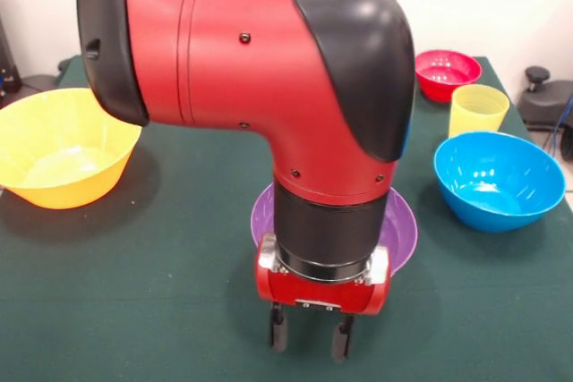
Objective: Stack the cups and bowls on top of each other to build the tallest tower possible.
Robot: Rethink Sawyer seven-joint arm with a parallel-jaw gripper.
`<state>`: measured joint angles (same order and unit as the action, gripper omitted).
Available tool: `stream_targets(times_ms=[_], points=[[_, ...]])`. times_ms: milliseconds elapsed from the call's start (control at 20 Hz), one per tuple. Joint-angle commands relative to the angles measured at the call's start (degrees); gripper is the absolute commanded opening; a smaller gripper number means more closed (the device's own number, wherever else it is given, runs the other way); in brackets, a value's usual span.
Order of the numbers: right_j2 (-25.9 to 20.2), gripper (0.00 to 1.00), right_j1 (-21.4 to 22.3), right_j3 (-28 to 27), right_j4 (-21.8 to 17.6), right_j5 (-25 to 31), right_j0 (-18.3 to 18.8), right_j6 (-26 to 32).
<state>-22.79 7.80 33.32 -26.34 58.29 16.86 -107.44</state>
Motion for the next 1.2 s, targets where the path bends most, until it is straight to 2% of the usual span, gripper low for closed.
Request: stream_targets(times_ms=[50, 200, 550, 800, 950, 1050, 1200], points=[[-2.4, 1.0, 1.6, 7.3, 0.0, 2.3, -2.0, 14.5], [-2.0, 1.0, 2.3, 8.4, 0.5, 2.6, -2.6, 12.9], [-2.5, 1.0, 1.0, 6.4, 0.2, 4.9, -3.4, 14.8], [-2.5, 1.0, 0.8, 9.7, 0.3, 2.8, -2.1, 17.4], [-2.1, 1.0, 0.8, 8.1, -0.1, 8.3, -3.2, 18.6], [-1.4, 1.0, 2.3, 9.0, -0.4, 11.1, -4.0, 19.2], [-1.1, 1.0, 2.6, 8.3, -1.0, 13.6, -5.1, 19.6]])
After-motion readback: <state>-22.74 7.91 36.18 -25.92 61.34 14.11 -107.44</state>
